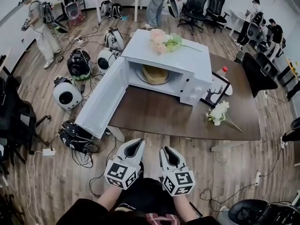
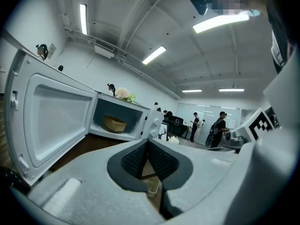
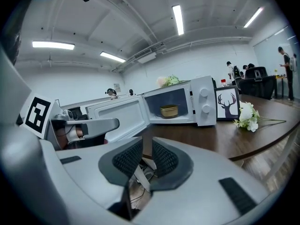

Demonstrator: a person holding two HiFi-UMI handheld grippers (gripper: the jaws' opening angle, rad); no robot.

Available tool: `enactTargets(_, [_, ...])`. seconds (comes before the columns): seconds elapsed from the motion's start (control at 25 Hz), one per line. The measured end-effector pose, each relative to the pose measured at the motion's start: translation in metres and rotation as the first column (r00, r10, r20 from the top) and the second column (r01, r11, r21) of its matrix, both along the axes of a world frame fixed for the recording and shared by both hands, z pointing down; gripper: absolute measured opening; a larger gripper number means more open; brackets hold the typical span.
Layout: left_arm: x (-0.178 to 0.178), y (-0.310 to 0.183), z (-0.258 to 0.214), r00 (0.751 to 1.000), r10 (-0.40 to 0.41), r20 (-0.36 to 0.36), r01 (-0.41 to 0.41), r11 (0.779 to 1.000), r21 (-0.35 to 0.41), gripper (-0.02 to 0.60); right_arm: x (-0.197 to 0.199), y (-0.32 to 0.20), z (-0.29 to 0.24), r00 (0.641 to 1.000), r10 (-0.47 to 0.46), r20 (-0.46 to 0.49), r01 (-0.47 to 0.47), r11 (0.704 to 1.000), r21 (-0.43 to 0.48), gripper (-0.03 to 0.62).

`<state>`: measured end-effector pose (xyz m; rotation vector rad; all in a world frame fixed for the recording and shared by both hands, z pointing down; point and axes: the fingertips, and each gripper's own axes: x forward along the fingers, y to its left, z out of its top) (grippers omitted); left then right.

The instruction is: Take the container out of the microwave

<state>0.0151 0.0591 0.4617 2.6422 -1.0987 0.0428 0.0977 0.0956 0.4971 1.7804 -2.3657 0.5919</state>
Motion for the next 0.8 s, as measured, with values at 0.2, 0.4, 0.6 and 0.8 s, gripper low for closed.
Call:
enactTargets(0.2, [0.005,-0.040,-0.002,1.000,-0.011,0.007,0.010,0.999,0.031,0.009,0.006,-0.038,0.001,1.000,0.001,-0.025,-0.001,1.000,-0.011,0.069])
enactTargets(0.4, [0.010,-0.093,0.009,0.998,0.004,0.060,-0.003,1.000,-0.015,0.009,0.007,-0.092,-0.006,0.998,0.011,-0.054,-0.011,1.000,-0.004,0.069])
enactTargets(0.6, [0.014,-0.148,0.012,0.997,0.026,0.076,-0.024,0.999,-0.026,0.009,0.006,-0.146,-0.011,0.996,0.027,-0.088,-0.026,1.000,0.007,0.074])
enactTargets(0.8, [0.018,-0.188,0.012,0.995,0.053,0.087,-0.052,0.998,-0.019,0.009,0.007,-0.187,-0.009,0.993,0.057,-0.100,-0.056,0.998,0.007,0.079])
